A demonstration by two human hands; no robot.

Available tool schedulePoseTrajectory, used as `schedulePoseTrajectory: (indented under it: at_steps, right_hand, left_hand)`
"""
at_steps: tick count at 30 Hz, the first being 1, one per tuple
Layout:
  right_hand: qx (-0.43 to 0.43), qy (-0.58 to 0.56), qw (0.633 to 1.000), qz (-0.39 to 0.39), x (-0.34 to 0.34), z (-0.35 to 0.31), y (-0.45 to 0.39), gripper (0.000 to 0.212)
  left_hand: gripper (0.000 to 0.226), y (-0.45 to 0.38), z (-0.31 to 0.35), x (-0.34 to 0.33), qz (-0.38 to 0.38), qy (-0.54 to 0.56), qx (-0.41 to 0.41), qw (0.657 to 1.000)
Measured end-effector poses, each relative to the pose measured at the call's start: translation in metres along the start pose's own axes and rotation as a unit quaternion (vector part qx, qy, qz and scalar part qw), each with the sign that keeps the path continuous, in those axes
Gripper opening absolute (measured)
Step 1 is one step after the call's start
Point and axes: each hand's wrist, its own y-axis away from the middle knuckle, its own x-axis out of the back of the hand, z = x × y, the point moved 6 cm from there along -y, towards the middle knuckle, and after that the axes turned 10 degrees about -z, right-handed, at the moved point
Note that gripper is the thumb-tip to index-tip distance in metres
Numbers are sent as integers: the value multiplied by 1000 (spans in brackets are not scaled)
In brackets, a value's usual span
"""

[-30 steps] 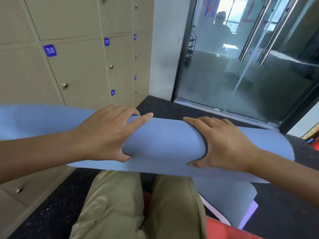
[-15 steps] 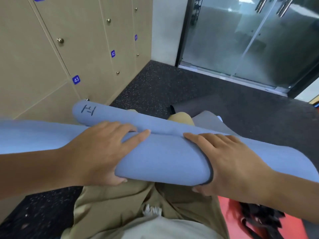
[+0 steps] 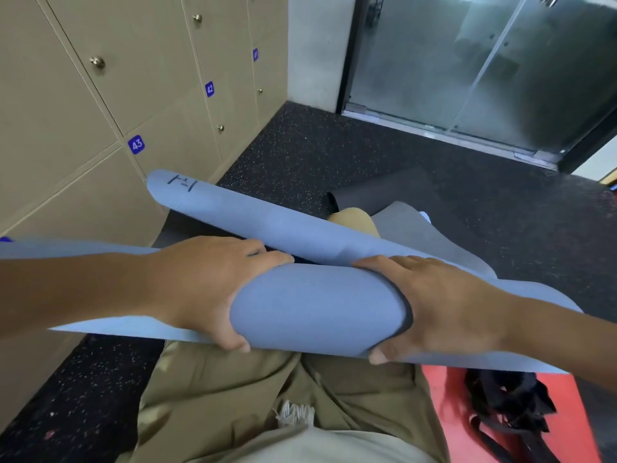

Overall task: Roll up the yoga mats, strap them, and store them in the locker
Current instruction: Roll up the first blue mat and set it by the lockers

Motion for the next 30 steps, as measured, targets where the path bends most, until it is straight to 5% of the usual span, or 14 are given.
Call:
schedulePoseTrajectory:
  at_steps: [4, 11, 14, 21, 30]
  right_hand:
    - [-4, 47, 999, 17, -3, 5, -1, 110]
    - [-30, -44, 995, -87, 11, 38, -34, 112]
    - [-28, -95, 986, -134, 12, 50, -43, 112]
    - [-54, -118, 979, -158, 26, 78, -67, 123]
    - [-44, -79, 994, -66, 45, 77, -70, 90]
  left_hand:
    - [111, -14, -11, 5, -43, 74, -20, 996]
    - [111, -36, -25, 14, -110, 130, -38, 985]
    - [129, -39, -27, 25, -59, 66, -13, 996]
    - [112, -28, -2, 20, 153, -25, -38, 987]
    - [89, -73, -35, 27, -4, 180, -20, 983]
